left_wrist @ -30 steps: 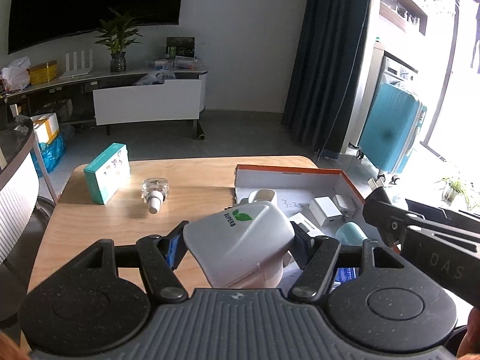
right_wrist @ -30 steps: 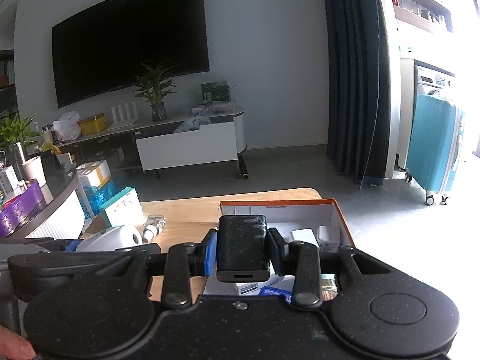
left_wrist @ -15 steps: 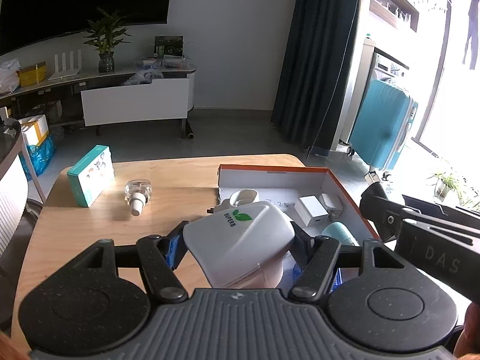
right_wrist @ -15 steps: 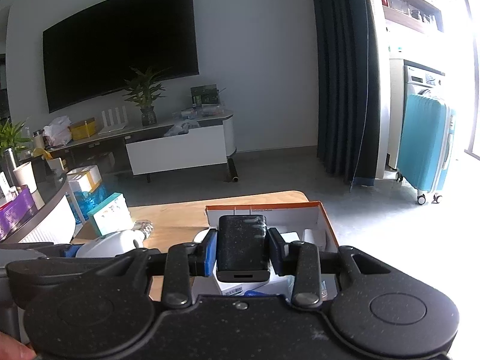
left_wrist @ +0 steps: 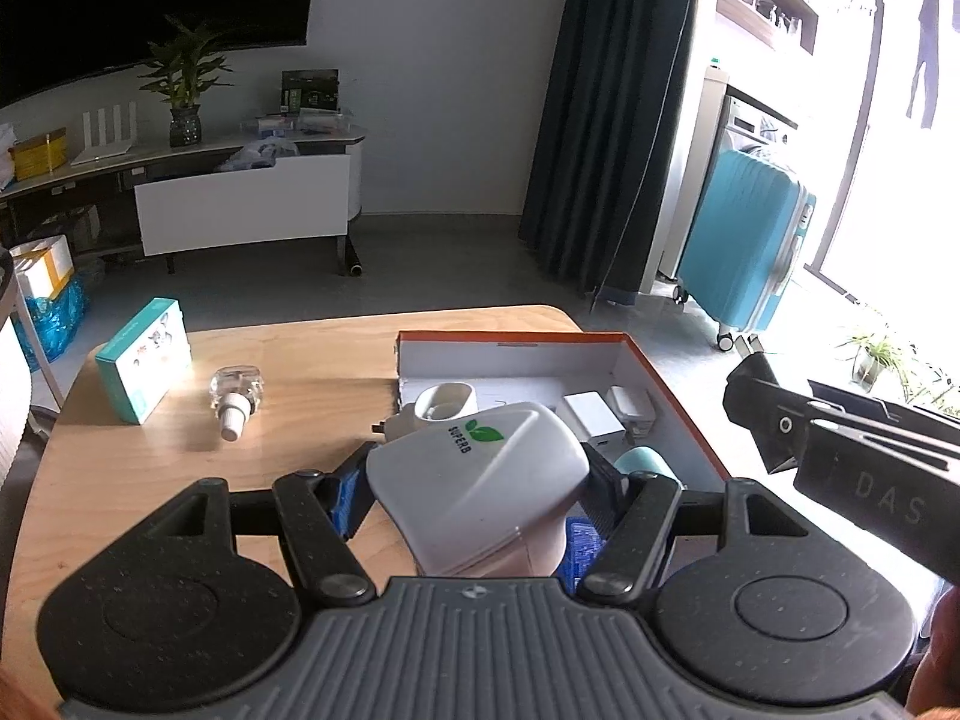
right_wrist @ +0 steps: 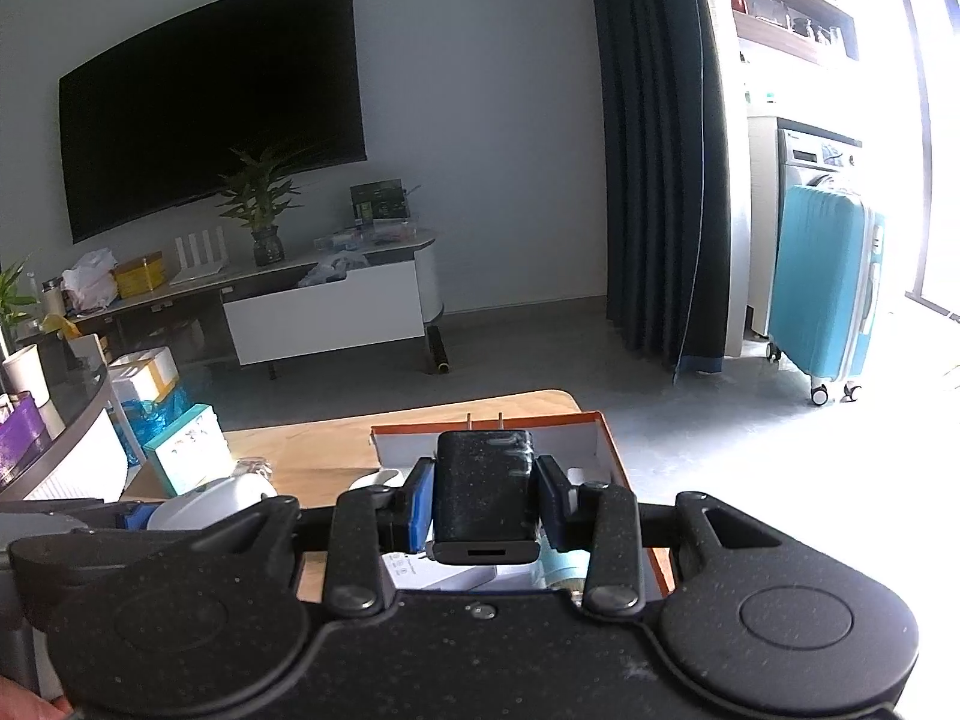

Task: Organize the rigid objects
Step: 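Bring the held adapter and charger over the tray with both tools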

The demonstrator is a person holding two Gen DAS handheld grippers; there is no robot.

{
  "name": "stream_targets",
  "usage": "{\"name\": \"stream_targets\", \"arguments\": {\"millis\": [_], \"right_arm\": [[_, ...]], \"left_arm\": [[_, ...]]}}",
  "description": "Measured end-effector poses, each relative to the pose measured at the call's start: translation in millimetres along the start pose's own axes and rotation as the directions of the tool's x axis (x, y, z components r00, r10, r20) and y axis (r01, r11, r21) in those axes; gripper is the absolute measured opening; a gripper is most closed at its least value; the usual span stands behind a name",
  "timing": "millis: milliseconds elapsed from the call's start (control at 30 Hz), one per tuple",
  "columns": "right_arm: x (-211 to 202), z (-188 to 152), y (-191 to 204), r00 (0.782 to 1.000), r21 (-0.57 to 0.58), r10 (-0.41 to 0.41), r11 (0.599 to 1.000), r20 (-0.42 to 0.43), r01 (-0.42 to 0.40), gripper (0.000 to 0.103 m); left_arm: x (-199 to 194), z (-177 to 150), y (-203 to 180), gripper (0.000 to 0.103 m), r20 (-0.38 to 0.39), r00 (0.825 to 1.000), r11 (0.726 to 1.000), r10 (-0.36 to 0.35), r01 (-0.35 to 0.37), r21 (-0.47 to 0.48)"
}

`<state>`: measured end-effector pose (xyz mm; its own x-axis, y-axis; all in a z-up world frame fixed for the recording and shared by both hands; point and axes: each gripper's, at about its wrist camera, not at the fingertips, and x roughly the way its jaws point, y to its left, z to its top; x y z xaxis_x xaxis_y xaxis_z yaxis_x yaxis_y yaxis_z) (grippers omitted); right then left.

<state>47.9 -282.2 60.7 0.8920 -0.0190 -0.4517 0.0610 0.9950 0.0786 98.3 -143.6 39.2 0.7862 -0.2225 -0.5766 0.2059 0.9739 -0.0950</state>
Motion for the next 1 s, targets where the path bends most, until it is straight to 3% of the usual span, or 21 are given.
{"name": "stream_targets", "arguments": {"millis": [1000], "right_arm": [[21.4, 6.1, -16.4, 1.0, 0.024, -0.025, 0.999, -0.013, 0.025, 0.043]], "left_arm": [[24.8, 5.7, -20.1, 0.069, -0.033, 0.999, 0.999, -0.036, 0.037, 0.022]]}}
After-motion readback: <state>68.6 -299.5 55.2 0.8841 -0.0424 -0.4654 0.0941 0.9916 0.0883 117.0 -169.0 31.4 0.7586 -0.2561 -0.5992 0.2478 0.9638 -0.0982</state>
